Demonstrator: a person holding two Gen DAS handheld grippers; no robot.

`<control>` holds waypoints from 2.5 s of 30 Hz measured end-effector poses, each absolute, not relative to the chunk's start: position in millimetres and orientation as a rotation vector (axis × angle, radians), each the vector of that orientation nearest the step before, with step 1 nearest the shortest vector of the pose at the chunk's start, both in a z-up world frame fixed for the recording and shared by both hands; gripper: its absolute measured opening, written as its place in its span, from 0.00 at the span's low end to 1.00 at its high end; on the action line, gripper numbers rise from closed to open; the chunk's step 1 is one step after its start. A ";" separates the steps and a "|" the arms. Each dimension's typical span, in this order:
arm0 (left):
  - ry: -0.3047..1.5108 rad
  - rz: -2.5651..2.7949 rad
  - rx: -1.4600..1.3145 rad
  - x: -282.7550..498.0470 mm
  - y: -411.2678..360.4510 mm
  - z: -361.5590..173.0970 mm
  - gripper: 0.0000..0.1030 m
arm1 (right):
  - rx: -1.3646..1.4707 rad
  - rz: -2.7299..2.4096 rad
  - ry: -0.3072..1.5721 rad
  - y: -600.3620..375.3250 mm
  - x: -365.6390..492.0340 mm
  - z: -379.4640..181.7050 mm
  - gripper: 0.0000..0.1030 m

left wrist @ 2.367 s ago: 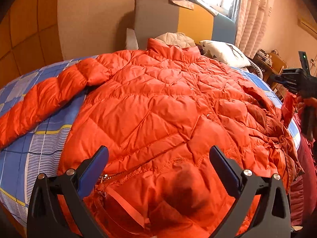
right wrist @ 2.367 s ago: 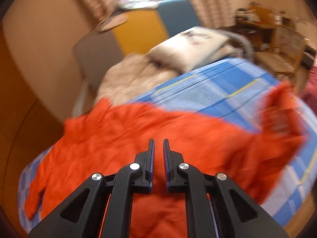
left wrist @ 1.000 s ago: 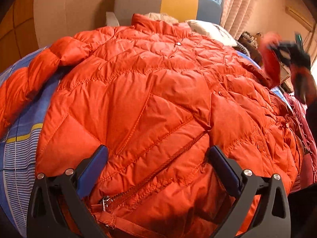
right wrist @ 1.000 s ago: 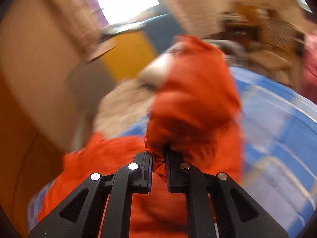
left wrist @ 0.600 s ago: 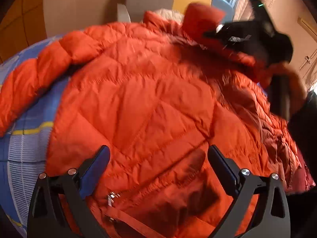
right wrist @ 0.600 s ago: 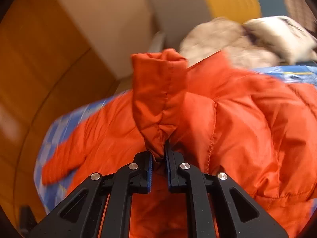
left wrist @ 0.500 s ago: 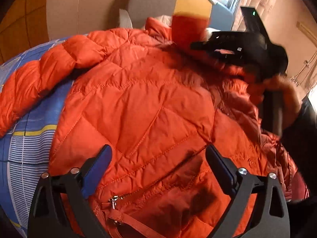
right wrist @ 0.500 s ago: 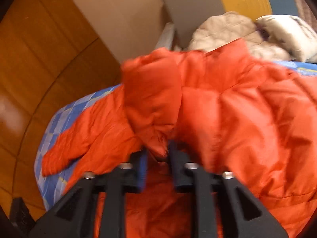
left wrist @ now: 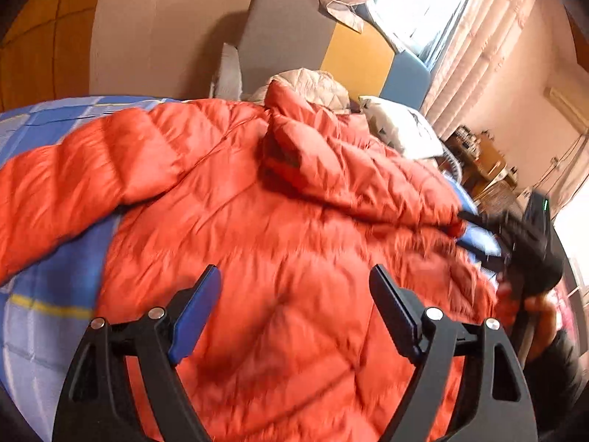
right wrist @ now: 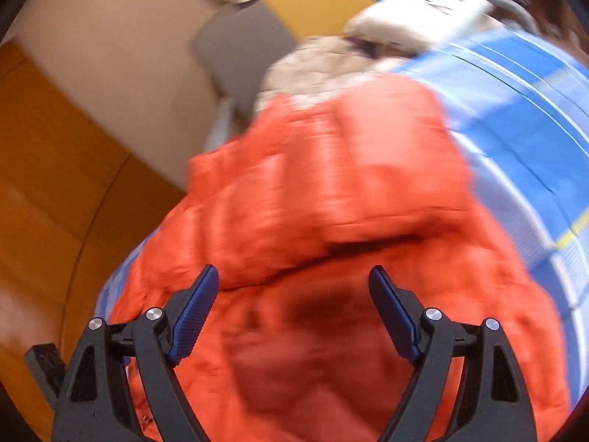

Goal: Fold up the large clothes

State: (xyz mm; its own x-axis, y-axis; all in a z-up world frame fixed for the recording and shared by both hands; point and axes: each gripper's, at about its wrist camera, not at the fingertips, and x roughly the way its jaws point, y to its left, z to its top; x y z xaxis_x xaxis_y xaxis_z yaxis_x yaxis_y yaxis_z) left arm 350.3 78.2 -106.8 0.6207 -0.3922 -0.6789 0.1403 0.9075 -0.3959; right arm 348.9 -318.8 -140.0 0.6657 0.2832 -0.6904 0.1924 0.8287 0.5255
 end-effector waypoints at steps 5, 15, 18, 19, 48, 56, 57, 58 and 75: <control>0.851 -0.386 -0.400 400.2 77.5 -115.8 0.79 | 0.701 0.008 0.848 -348.6 347.9 -153.5 0.80; 0.915 -0.440 -0.459 478.0 53.5 -136.7 0.54 | 0.697 0.023 0.845 -349.4 381.0 -155.6 0.80; 0.947 -0.442 -0.468 487.6 49.3 -149.1 0.14 | 0.679 0.025 0.857 -349.5 379.2 -156.7 0.80; 0.941 -0.435 -0.475 487.4 50.6 -150.1 0.11 | 0.670 0.029 0.865 -349.3 378.4 -157.2 0.80; 0.948 -0.378 -0.234 436.5 89.2 -143.3 0.44 | 0.380 -0.045 0.897 -320.1 373.1 -152.3 0.73; 0.971 -0.263 -0.148 441.6 76.1 -150.5 0.39 | 0.284 -0.119 0.996 -310.7 398.3 -178.8 0.74; 0.960 -0.254 -0.129 437.0 74.2 -147.8 0.42 | 0.287 -0.119 0.992 -310.1 397.1 -177.4 0.74; 0.941 -0.240 -0.115 427.8 74.0 -143.3 0.50 | 0.291 -0.120 0.987 -310.3 394.2 -175.2 0.74; 0.835 0.000 -0.314 291.2 200.1 -134.5 0.69 | 0.076 0.068 0.928 -233.0 300.9 -154.0 0.82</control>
